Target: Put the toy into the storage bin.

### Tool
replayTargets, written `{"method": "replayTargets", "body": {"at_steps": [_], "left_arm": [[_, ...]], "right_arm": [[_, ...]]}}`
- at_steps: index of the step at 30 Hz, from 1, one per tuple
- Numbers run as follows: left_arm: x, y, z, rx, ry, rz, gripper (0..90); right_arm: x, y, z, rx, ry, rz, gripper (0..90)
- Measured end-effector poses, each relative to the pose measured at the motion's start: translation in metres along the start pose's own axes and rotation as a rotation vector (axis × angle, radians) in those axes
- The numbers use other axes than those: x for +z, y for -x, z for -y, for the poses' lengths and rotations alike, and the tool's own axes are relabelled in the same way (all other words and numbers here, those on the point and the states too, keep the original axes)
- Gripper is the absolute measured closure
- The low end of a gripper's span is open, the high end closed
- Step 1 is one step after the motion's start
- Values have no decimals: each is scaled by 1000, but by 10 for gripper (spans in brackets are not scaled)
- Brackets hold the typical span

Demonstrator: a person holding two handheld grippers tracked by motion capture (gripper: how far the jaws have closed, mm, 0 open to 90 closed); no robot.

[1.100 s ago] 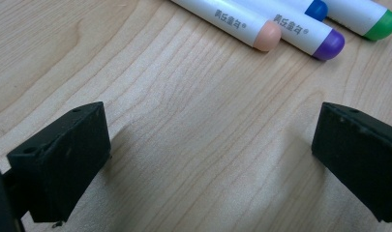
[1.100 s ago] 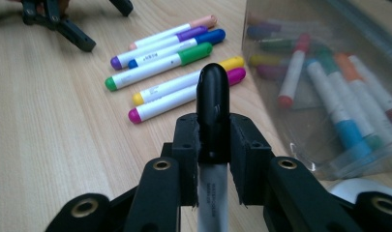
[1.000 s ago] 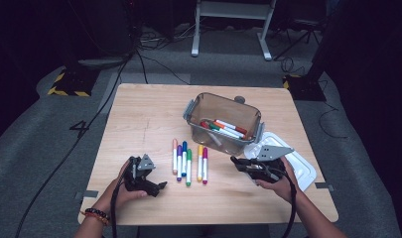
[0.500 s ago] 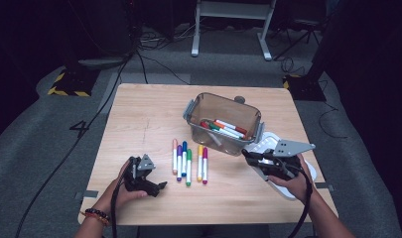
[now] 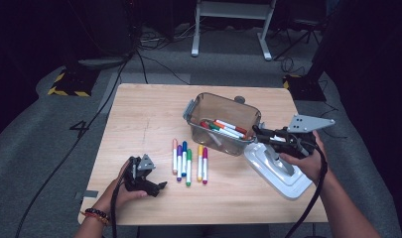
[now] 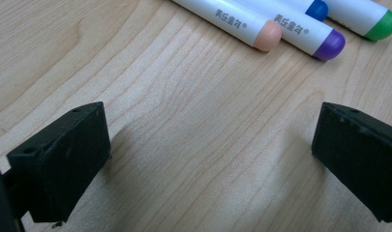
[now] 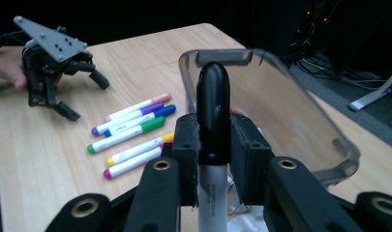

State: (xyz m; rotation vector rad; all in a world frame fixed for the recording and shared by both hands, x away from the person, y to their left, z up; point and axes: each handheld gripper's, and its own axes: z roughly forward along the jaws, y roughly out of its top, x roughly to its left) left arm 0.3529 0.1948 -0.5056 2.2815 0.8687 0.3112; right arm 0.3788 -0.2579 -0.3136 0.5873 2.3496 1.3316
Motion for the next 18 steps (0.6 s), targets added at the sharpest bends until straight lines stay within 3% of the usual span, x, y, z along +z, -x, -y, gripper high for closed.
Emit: {"method": "replayTargets", "body": {"at_steps": [7, 18], "left_arm": [[0, 0, 0, 1, -1, 1, 4], [0, 0, 0, 1, -1, 1, 4]], "right_arm": [[17, 15, -30, -41, -32, 25, 746], [70, 36, -53, -44, -103, 8, 746]]}}
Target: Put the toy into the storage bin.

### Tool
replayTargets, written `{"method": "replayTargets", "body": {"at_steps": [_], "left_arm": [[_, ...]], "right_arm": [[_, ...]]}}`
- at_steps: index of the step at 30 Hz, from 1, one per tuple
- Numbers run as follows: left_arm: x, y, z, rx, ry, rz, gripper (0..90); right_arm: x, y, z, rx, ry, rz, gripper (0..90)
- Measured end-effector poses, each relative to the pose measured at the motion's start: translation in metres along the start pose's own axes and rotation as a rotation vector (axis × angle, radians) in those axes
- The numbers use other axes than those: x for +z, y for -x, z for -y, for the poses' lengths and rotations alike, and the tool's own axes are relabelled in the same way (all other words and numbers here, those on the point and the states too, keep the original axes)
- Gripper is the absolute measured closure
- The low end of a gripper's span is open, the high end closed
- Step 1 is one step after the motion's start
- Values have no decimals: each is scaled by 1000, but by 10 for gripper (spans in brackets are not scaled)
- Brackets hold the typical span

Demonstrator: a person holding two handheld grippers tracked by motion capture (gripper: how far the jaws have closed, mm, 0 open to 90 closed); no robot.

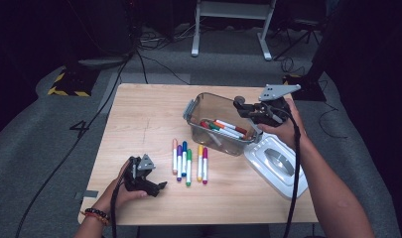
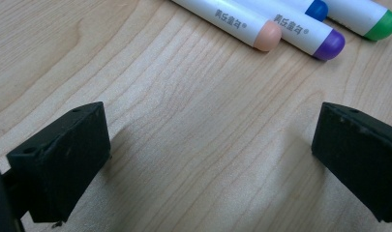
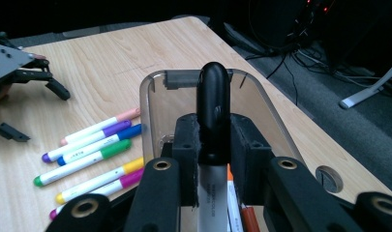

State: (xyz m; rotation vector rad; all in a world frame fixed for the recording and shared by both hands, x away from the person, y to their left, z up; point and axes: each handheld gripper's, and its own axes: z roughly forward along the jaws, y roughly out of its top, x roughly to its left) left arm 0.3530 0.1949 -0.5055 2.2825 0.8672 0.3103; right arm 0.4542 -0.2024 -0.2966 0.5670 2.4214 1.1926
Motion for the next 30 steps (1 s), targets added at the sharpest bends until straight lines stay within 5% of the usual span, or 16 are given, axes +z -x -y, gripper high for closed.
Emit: {"method": "replayTargets", "body": {"at_steps": [9, 19, 30], "left_arm": [[0, 0, 0, 0, 0, 0, 4], [0, 0, 0, 2, 0, 2, 4], [0, 0, 0, 2, 0, 2, 4]], "right_arm": [[47, 13, 2, 14, -108, -14, 746], [94, 18, 12, 29, -276, -86, 746], [123, 12, 24, 24, -438, -182, 746]]}}
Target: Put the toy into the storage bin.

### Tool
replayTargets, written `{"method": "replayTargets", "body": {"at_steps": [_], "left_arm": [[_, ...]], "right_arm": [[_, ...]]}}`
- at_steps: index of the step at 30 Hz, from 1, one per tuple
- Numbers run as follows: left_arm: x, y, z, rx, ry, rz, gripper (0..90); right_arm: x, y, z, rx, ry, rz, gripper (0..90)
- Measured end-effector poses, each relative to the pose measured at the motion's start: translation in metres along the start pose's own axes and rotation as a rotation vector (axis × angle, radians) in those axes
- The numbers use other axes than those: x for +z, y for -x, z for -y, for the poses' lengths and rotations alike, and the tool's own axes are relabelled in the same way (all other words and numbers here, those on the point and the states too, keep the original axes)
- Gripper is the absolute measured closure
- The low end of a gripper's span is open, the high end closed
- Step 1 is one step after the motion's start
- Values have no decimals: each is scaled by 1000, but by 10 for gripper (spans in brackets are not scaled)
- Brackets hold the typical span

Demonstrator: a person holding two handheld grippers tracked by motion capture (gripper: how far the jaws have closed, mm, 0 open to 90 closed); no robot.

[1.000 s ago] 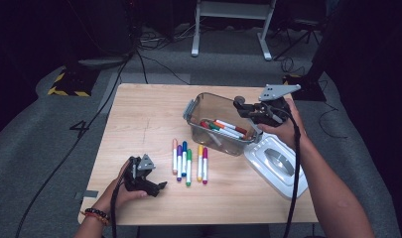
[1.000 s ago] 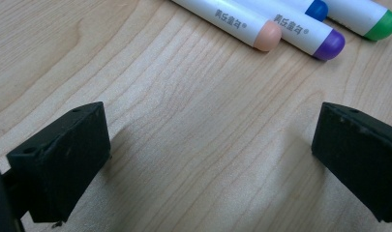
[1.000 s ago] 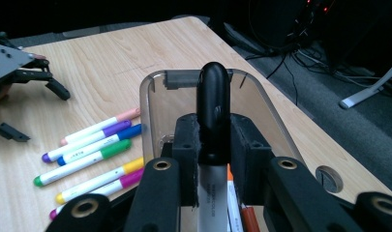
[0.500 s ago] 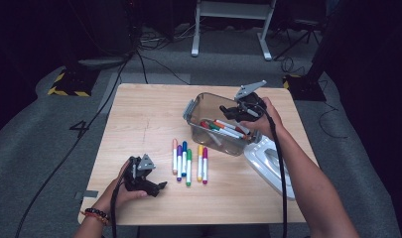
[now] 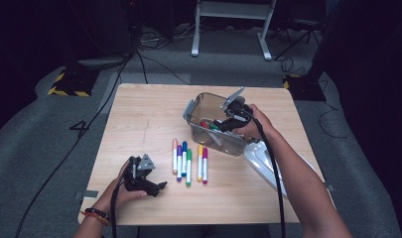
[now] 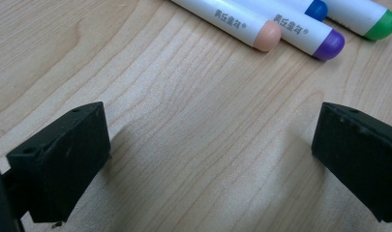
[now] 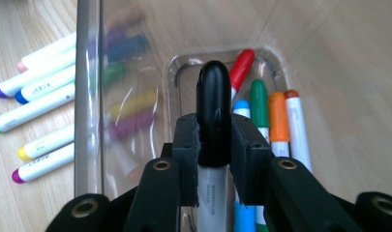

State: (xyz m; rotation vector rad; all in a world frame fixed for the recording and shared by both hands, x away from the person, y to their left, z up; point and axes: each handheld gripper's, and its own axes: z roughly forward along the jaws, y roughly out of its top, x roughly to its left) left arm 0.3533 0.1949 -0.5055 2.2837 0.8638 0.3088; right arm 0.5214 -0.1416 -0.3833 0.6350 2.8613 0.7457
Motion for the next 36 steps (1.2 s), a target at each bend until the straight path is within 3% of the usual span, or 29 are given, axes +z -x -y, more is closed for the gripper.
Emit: {"method": "replayTargets", "body": {"at_steps": [10, 14, 19, 22, 27, 32, 36], "left_arm": [[0, 0, 0, 1, 0, 2, 4], [0, 0, 0, 0, 0, 3, 4], [0, 0, 0, 1, 0, 2, 4], [0, 0, 0, 0, 0, 3, 4], [0, 0, 0, 1, 0, 2, 4], [0, 0, 0, -1, 0, 1, 5], [0, 0, 0, -1, 0, 1, 5]], "right_arm": [[6, 0, 0, 9, -56, -4, 735], [4, 1, 1, 30, -39, 42, 624], [-10, 3, 6, 62, 106, 48, 572], [-24, 0, 10, 93, 196, 68, 470], [-48, -11, 22, 100, 328, 108, 314], [-69, -27, 35, 85, 398, 143, 272], [-78, -43, 45, 61, 409, 190, 264]]}}
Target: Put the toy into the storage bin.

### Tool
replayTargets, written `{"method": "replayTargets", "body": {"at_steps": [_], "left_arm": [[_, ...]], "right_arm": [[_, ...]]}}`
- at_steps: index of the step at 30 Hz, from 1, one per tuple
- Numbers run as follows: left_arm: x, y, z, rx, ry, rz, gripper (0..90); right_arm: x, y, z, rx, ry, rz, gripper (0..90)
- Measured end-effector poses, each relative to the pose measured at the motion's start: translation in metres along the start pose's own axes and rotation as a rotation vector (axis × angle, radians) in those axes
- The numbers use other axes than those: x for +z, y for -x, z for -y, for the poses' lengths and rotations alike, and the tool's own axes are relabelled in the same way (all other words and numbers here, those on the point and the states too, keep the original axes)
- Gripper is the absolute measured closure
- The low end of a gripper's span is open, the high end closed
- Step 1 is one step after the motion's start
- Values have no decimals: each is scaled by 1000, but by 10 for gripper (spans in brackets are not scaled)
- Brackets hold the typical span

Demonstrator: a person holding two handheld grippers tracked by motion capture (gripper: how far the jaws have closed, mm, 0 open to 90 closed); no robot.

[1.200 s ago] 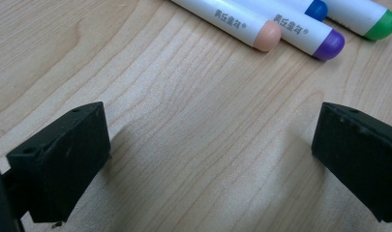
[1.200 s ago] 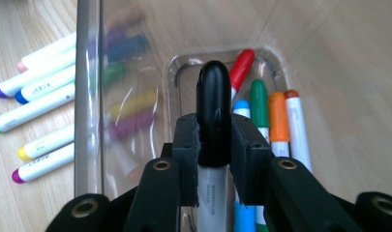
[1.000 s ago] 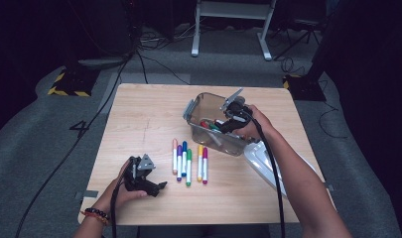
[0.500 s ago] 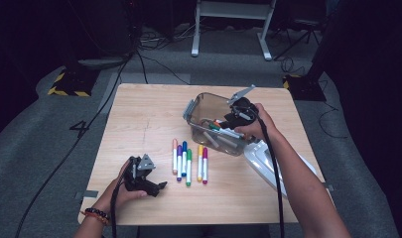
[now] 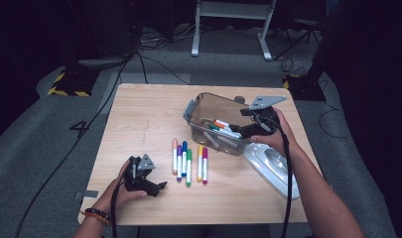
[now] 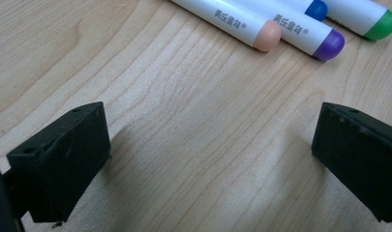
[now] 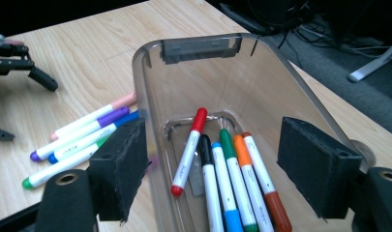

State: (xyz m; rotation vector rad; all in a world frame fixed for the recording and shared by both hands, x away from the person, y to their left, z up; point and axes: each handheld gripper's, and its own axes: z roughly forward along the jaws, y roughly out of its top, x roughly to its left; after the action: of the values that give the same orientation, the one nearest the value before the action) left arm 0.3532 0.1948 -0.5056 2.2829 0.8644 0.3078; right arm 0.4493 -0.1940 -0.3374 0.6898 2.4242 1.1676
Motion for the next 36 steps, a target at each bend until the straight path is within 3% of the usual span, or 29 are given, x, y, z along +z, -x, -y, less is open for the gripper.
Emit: {"method": "replayTargets", "body": {"at_steps": [6, 11, 14, 20, 25, 29, 34, 36], "left_arm": [[0, 0, 0, 0, 0, -2, 5], [0, 0, 0, -1, 0, -3, 5], [0, 0, 0, -2, 0, -3, 5], [0, 0, 0, -2, 0, -4, 5], [0, 0, 0, -2, 0, -4, 5], [0, 0, 0, -2, 0, -4, 5], [0, 0, 0, -2, 0, -4, 5], [0, 0, 0, -2, 0, -4, 5]], "right_arm": [[-21, -21, 14, -31, 50, -7, 248], [-31, -42, 27, -61, 59, -15, 236], [-35, -53, 37, -46, 82, -19, 241], [-31, -75, 58, -39, 78, -27, 280], [-7, -91, 75, -25, 44, -56, 293], [29, -100, 87, -13, -13, -76, 305], [68, -106, 87, -26, -70, -83, 323], [81, -105, 84, 1, -74, -77, 335]]}}
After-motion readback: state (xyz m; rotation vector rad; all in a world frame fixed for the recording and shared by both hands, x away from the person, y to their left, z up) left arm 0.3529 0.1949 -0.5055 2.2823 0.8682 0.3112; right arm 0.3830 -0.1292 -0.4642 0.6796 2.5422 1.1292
